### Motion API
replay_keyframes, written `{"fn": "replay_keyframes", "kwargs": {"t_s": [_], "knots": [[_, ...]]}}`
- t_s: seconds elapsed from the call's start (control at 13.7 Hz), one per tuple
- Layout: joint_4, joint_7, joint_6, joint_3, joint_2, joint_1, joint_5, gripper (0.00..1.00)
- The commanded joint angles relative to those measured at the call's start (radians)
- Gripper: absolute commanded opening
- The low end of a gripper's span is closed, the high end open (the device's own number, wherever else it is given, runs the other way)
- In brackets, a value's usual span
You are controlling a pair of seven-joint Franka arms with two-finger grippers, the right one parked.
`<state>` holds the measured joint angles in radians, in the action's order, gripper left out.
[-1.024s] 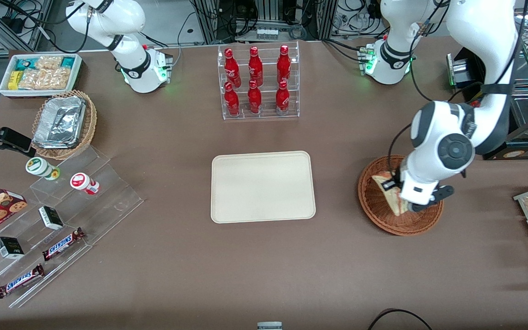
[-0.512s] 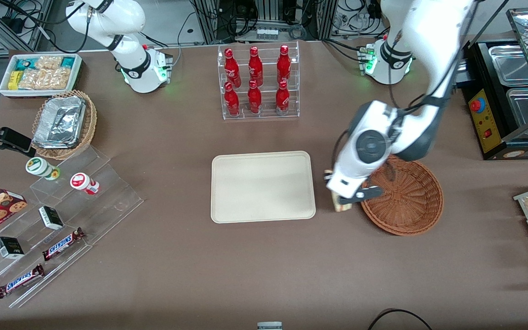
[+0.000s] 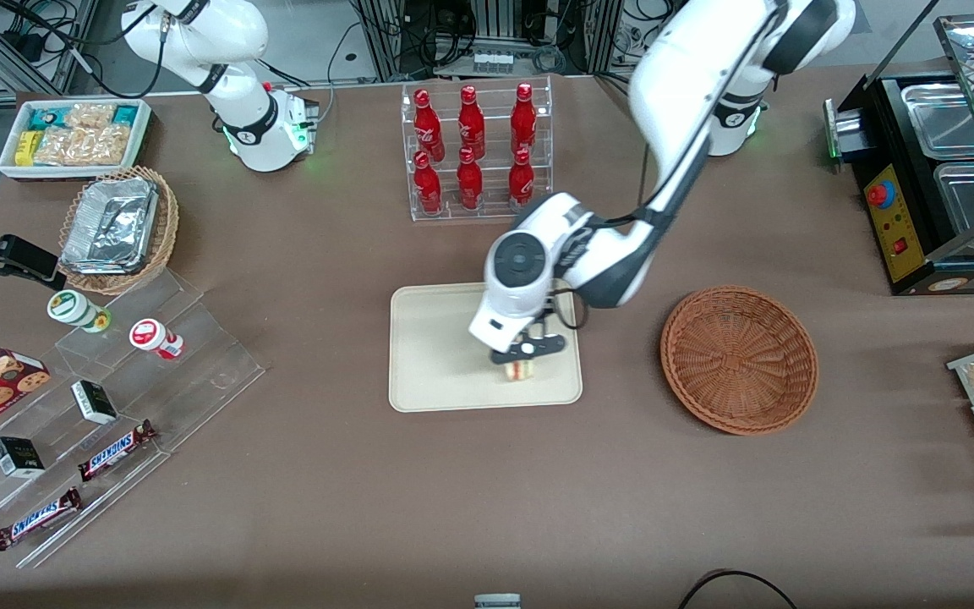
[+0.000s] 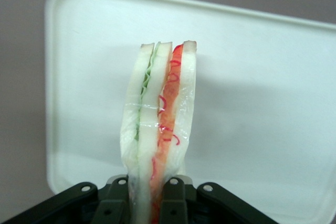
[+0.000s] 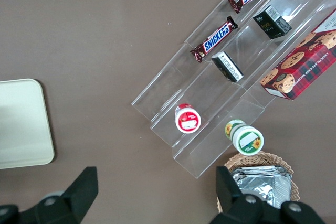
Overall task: Place sandwich from basket to tray
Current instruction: 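Lift the sandwich and carry it over the cream tray, then lower the sandwich onto the tray and open the left gripper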
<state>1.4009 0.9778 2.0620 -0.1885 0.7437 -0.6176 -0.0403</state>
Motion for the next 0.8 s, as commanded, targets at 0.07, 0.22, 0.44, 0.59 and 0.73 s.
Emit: {"fn": "replay_keyframes", "kwargs": {"t_s": [0.07,0.22,0.44,0.59,0.73], "knots": [[-0.150,0.065,-0.028,0.015,0.104,-0.060,-0.015,0.00],[-0.177,0.076,-0.029,0.017,0.129,-0.071,-0.029,0.00],[-0.177,0.099,-0.031,0.017,0.135,-0.071,-0.046,0.00],[-0.177,0.111,-0.029,0.017,0.144,-0.071,-0.046,0.06],[-0.177,0.119,-0.022,0.017,0.149,-0.071,-0.046,0.99]]}}
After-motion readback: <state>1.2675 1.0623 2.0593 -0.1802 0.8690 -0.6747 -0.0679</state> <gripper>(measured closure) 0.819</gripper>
